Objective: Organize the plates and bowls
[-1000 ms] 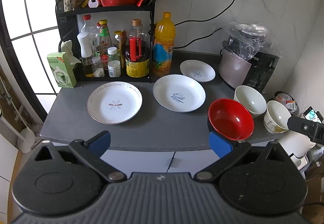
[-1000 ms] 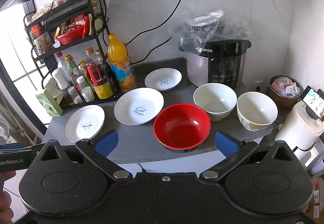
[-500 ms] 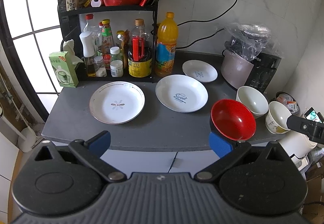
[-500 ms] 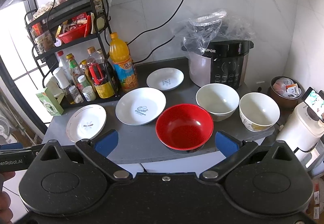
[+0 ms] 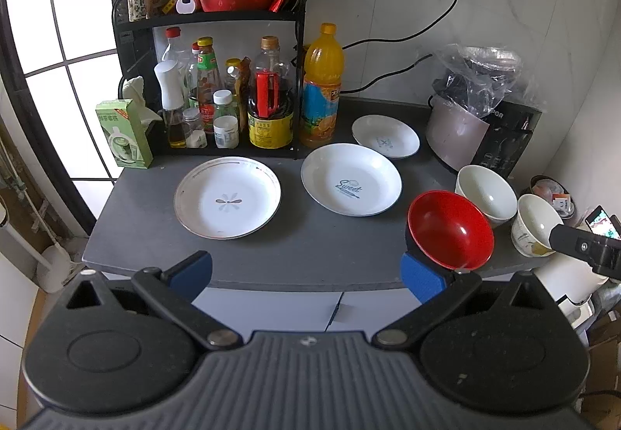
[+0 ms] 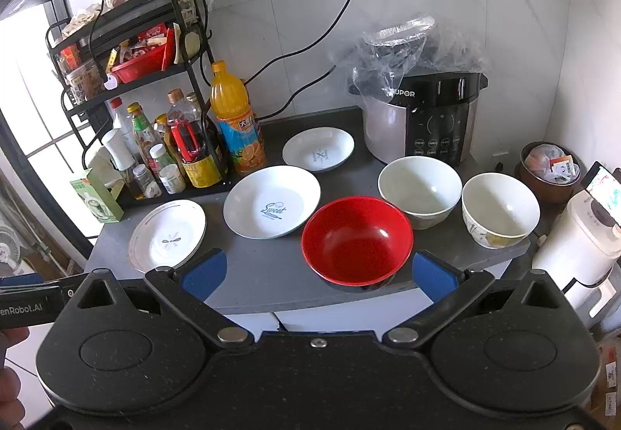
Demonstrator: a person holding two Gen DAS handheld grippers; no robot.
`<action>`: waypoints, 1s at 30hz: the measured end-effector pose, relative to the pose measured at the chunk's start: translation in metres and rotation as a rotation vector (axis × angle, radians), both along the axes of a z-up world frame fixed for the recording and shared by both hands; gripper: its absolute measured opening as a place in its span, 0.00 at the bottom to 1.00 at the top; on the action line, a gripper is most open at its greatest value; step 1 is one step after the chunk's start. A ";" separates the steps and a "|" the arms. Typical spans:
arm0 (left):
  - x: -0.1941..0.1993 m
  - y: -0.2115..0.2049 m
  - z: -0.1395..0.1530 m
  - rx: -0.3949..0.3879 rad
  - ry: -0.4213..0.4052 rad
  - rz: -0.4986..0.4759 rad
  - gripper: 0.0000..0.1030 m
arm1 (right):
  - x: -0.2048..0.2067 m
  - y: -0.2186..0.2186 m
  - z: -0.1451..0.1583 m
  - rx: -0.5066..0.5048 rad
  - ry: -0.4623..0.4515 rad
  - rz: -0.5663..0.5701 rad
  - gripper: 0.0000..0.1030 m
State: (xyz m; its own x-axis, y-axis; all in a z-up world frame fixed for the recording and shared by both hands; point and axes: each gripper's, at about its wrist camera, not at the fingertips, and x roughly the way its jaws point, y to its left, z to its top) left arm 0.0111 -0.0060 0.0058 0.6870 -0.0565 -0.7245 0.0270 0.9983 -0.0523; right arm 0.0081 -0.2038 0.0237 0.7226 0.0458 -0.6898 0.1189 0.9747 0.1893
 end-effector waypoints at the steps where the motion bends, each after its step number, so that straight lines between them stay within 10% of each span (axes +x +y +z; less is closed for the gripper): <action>1: 0.000 0.001 0.000 0.001 0.000 0.002 1.00 | 0.000 0.001 -0.001 0.001 0.000 0.000 1.00; 30: 0.070 -0.060 -0.011 0.045 0.043 0.058 1.00 | 0.059 -0.076 -0.031 0.031 0.042 0.028 1.00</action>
